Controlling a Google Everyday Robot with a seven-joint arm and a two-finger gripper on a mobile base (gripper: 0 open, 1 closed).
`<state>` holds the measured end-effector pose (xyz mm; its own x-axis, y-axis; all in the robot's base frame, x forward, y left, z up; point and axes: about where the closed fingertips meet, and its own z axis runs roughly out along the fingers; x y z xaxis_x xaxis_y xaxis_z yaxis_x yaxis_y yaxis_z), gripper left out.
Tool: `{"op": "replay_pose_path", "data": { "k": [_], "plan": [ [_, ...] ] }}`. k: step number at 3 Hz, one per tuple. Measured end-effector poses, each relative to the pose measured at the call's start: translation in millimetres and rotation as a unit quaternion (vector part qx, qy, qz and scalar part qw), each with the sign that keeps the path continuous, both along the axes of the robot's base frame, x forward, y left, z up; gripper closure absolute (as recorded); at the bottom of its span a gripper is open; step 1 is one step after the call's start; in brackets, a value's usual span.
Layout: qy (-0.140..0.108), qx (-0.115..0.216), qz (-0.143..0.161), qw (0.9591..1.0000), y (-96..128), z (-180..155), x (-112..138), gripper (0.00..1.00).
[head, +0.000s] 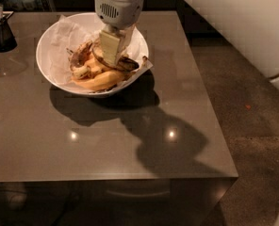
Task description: Pick banana from white bowl
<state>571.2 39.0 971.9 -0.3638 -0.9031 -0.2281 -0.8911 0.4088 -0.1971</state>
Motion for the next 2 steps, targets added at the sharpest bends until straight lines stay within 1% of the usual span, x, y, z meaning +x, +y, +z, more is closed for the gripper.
{"op": "replay_pose_path", "data": {
  "k": [1,2],
  "plan": [
    [0.013,0.000,0.013,0.9998,7.3,-5.0,2.0,0.49],
    [0.035,0.005,0.029,0.9989,14.4,-11.4,2.1,0.46]
  ]
}}
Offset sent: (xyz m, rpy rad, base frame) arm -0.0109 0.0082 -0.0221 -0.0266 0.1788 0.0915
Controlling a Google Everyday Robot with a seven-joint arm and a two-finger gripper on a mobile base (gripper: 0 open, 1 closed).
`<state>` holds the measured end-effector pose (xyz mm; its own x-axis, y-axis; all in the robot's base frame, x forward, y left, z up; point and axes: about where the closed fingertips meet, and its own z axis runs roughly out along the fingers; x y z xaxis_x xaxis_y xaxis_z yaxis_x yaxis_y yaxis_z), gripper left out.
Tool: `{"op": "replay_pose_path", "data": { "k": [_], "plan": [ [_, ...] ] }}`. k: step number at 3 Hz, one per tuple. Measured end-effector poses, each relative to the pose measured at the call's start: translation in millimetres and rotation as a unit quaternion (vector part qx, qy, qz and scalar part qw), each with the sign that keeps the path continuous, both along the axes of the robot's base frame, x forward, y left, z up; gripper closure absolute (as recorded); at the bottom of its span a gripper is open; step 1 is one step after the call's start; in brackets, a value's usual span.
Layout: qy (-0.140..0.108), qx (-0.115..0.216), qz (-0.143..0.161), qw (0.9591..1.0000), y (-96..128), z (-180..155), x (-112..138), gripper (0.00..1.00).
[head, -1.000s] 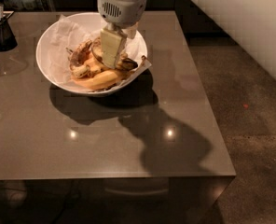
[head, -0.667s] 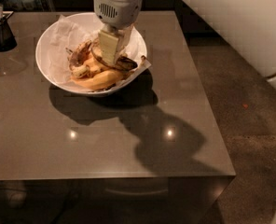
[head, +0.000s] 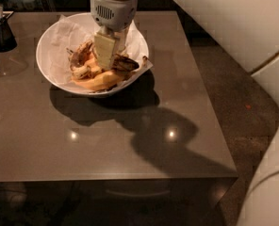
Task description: Pick banana from white bowl
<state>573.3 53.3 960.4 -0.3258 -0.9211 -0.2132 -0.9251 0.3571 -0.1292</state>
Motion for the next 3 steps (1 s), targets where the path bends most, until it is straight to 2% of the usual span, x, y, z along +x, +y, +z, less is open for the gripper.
{"op": "replay_pose_path", "data": {
  "k": [1,3],
  "plan": [
    [0.015,0.004,0.012,0.9998,6.5,-5.2,1.5,0.42],
    [0.022,0.007,0.017,0.9996,10.5,-8.3,4.2,0.85]
  ]
}}
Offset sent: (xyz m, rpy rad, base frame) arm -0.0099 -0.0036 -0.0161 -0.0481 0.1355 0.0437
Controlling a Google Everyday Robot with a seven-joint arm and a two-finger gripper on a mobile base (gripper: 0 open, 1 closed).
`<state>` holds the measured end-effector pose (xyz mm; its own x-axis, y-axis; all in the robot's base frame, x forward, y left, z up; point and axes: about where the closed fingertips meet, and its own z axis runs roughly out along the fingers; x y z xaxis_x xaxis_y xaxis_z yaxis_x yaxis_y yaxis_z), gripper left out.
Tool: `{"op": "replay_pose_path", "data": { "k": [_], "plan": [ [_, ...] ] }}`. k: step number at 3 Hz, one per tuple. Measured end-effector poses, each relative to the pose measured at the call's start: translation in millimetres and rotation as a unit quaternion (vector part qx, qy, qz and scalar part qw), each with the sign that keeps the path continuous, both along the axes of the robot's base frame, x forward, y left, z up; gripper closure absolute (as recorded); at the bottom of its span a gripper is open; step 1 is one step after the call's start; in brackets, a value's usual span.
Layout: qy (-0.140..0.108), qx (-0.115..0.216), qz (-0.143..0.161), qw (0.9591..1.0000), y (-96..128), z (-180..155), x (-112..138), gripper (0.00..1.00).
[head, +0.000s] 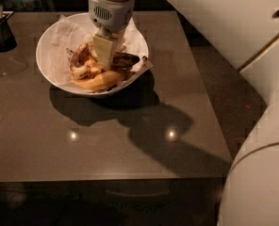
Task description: Pick banana from white bowl
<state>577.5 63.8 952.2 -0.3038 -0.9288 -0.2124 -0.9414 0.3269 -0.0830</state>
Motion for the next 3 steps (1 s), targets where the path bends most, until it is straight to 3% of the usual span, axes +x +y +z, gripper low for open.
{"op": "replay_pose_path", "data": {
  "k": [1,2,3],
  "plan": [
    [-0.007,0.008,-0.001,0.9999,-3,2,1,1.00],
    [-0.007,0.008,0.000,0.9999,-3,2,1,1.00],
    [-0.032,0.041,0.030,0.9982,2,18,-6,1.00]
  ]
}}
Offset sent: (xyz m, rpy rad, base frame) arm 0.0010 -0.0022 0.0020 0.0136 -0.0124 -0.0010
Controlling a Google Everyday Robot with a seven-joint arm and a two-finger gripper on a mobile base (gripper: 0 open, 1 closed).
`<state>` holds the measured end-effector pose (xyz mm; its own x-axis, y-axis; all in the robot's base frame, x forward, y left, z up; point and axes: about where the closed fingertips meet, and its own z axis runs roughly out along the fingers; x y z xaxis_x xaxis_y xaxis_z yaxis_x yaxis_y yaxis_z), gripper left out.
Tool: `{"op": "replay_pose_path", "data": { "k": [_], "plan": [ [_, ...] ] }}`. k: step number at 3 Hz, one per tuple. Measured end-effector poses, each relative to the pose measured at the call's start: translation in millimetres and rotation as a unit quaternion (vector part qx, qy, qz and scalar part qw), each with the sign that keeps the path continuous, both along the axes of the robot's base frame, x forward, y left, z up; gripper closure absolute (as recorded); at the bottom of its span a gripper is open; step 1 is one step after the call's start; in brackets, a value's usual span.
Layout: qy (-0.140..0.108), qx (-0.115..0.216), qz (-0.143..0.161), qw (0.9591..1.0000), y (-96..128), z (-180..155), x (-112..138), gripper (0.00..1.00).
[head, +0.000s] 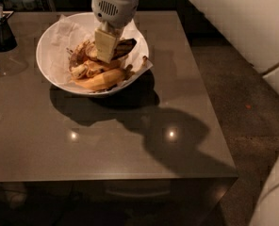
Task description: Pick banana from white bowl
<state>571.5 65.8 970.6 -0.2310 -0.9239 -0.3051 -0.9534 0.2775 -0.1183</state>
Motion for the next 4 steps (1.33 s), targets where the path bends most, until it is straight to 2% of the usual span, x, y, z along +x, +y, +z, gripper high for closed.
{"op": "replay_pose_path", "data": {
  "k": [1,2,3,4],
  "plan": [
    [-0.018,0.025,0.025,0.9992,1,19,-7,1.00],
    [-0.024,0.053,0.052,0.9969,0,24,-8,1.00],
    [-0.025,0.053,0.053,0.9969,0,24,-9,1.00],
    [-0.053,0.089,0.073,0.9919,-1,40,-18,1.00]
  ]
}}
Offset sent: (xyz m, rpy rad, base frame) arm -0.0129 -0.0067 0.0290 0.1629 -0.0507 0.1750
